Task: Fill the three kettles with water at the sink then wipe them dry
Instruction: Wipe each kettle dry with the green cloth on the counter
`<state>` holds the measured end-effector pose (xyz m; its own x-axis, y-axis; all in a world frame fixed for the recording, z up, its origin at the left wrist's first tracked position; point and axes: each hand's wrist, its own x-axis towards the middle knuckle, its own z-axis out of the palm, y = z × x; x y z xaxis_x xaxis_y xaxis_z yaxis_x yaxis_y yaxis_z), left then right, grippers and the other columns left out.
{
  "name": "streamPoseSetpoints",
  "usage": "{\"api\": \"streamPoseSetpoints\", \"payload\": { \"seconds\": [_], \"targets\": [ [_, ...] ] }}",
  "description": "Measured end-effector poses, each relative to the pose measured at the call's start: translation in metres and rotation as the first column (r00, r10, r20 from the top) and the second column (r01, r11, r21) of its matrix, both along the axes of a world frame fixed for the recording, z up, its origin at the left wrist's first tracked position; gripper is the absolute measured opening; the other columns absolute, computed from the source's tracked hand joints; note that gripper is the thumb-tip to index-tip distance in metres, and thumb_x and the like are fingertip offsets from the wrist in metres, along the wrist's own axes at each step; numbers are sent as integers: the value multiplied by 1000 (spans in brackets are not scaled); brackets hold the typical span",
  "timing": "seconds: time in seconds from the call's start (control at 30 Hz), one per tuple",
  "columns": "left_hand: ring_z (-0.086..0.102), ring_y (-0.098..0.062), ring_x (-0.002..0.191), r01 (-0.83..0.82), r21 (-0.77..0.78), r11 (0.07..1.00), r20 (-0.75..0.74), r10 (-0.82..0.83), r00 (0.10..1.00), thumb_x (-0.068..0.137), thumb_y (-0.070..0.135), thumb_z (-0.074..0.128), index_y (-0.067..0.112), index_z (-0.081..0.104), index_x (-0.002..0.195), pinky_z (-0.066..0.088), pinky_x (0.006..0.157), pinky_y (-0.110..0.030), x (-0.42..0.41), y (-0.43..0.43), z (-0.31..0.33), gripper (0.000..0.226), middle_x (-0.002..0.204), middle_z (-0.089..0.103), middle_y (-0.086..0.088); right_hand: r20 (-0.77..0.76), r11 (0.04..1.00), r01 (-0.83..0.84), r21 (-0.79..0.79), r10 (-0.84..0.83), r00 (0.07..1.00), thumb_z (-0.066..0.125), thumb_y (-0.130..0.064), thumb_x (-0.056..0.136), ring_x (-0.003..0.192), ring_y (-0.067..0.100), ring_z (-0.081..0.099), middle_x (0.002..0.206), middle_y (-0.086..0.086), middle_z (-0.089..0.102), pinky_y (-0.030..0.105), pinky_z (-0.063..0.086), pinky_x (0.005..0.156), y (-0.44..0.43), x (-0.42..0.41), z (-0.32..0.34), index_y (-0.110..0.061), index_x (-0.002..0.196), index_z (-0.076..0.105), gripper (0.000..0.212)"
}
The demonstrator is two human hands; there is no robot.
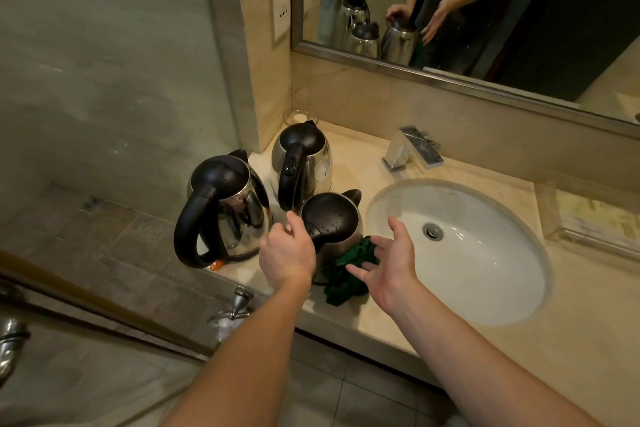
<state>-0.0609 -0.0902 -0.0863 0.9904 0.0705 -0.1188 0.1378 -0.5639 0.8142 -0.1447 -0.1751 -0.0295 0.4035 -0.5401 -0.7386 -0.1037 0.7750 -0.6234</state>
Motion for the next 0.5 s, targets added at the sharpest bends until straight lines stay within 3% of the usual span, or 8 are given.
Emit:
{"api": "streamPoseSetpoints", "payload": {
  "seconds": [0.17, 0.33, 0.43, 0.5],
  "targets": [
    [60, -27, 78, 23, -30, 999, -20, -24, 1000, 103, 45, 35, 6, 62, 75, 48, 74, -38, 1, 2, 2, 54, 75, 63, -9, -18, 995, -22, -101, 20, 1000, 46, -48, 97, 139, 35, 32, 141, 10, 41, 54, 40, 107, 4, 4, 13, -7, 136, 47, 56],
    [56, -25, 80, 61, -31, 998, -20, -61, 998, 103, 44, 35, 8, 58, 78, 45, 77, -36, 2, 4, 6, 50, 77, 59, -6, -87, 973, -119, -200, 103, 991, 42, -46, 100, 136, 28, 37, 139, 3, 44, 50, 40, 108, 9, 9, 18, -13, 144, 42, 55],
    [47, -20, 82, 74, -10, 997, -12, -74, 997, 104, 43, 35, 7, 62, 85, 40, 79, -34, 1, 5, 7, 49, 79, 51, -2, -133, 959, -179, -221, 153, 979, 42, -49, 100, 138, 26, 35, 126, 0, 46, 51, 35, 111, 10, 18, 17, -16, 143, 41, 55],
    [49, -21, 82, 74, -10, 997, -9, -74, 997, 104, 44, 35, 5, 65, 87, 43, 80, -35, 2, 5, 5, 52, 76, 50, -1, -159, 952, -214, -219, 181, 971, 43, -54, 97, 140, 28, 32, 138, 3, 45, 53, 31, 113, 7, 23, 15, -17, 144, 39, 60]
  ]
}}
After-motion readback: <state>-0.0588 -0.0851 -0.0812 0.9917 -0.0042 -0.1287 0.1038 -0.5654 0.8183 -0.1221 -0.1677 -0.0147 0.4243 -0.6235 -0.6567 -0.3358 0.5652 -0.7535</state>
